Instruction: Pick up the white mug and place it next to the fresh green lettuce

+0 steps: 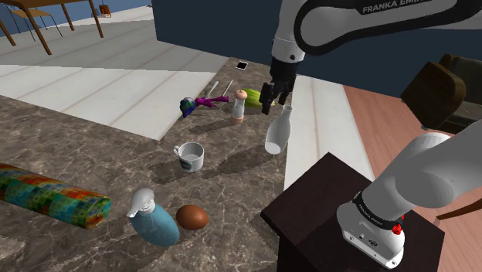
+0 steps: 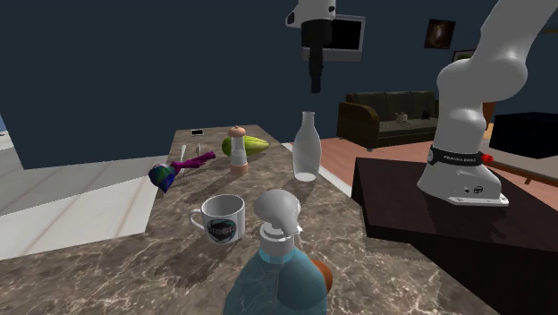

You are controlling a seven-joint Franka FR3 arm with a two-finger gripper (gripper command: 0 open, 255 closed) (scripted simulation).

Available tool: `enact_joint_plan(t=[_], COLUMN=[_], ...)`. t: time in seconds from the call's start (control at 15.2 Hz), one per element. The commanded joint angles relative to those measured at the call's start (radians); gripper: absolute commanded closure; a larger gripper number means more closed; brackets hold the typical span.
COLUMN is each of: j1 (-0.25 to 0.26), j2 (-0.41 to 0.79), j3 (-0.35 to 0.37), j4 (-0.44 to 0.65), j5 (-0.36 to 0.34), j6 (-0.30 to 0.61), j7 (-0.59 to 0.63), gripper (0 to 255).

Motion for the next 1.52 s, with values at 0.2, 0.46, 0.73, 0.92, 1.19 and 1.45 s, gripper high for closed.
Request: enact_joint_plan(t=[0.2, 0.46, 0.73, 0.92, 1.19, 1.45], j1=[0.004, 0.011, 0.027, 0.047, 0.082, 0.124], j2=[0.179, 0.33, 0.487, 0.606, 0.763, 0.921], j3=[0.045, 0.071, 0.082, 0.08, 0.066, 0.045], j4=[0.038, 0.1, 0.183, 0.26, 0.382, 0.527], j5=[-0.013, -0.045, -0.091, -0.13, -0.175, -0.207], j6=[0.145, 0.234, 0.304, 0.343, 0.377, 0.39], j7=[0.072, 0.137, 0.205, 0.255, 0.311, 0.354], gripper=[0, 0, 0, 0, 0, 0])
